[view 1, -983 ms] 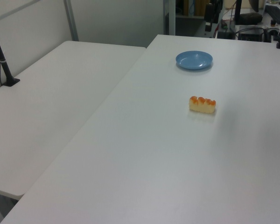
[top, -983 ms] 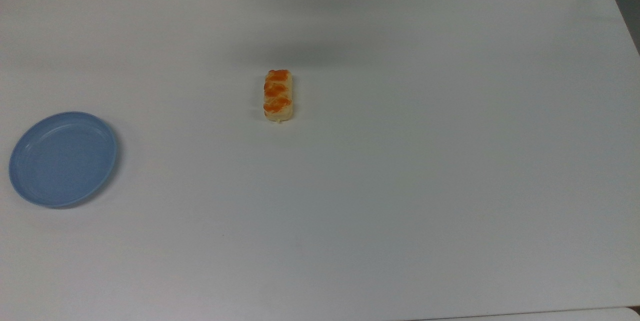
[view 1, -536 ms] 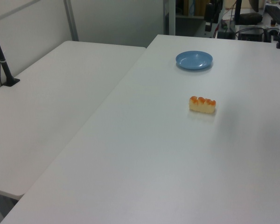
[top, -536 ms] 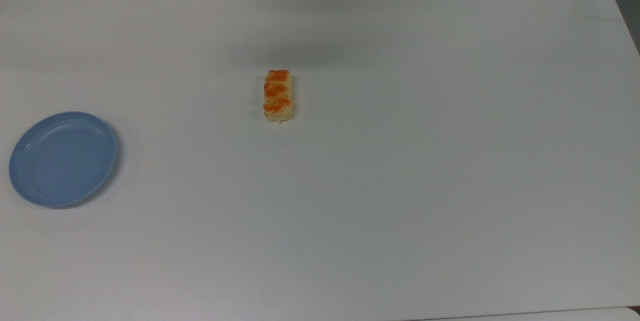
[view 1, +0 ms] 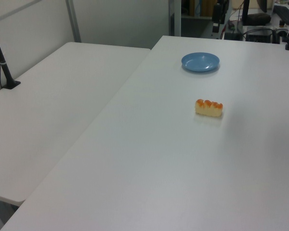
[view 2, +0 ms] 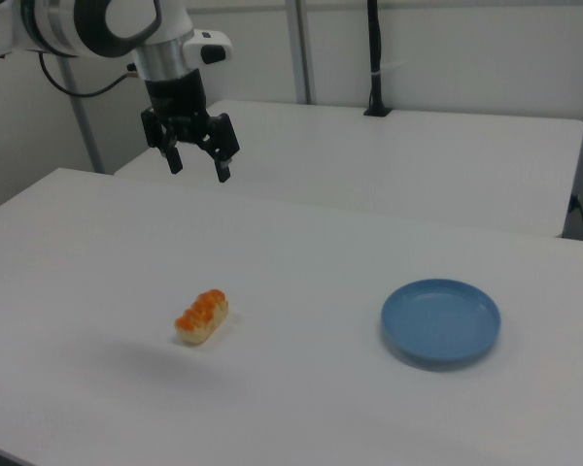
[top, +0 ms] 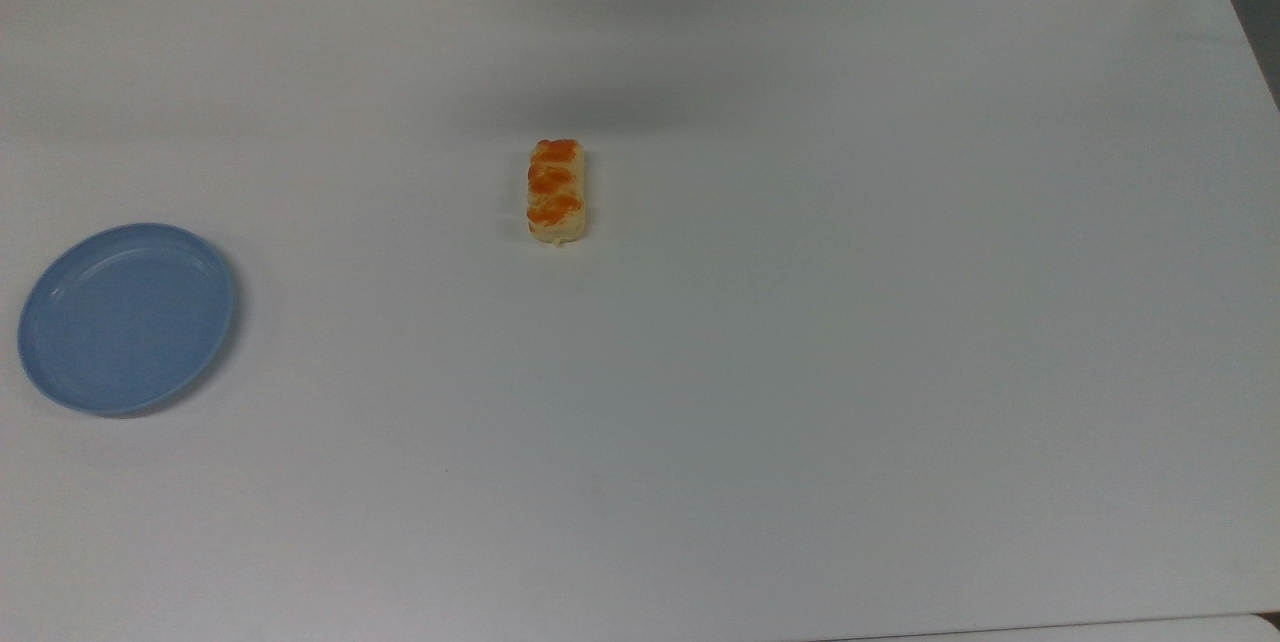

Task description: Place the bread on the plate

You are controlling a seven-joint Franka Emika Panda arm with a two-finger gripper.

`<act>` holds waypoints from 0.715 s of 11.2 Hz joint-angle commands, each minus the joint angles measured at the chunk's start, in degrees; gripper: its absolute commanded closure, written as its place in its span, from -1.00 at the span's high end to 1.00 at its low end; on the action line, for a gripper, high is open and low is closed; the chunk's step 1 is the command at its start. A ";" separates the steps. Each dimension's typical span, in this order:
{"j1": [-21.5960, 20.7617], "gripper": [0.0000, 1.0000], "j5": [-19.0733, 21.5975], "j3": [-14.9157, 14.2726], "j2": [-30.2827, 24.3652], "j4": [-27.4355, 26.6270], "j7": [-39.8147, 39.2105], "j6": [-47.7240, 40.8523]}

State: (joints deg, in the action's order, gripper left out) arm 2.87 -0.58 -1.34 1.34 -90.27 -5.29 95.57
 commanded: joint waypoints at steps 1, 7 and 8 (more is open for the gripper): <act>0.73 1.00 0.75 0.55 -0.98 -1.05 -1.48 -0.21; 0.91 1.00 0.58 0.46 -0.63 -1.14 -2.09 -0.56; 0.82 1.00 0.58 0.55 -0.37 -1.23 -2.79 -0.39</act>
State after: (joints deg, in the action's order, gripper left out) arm 2.93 -0.57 -1.34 1.34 -90.65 -5.58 95.38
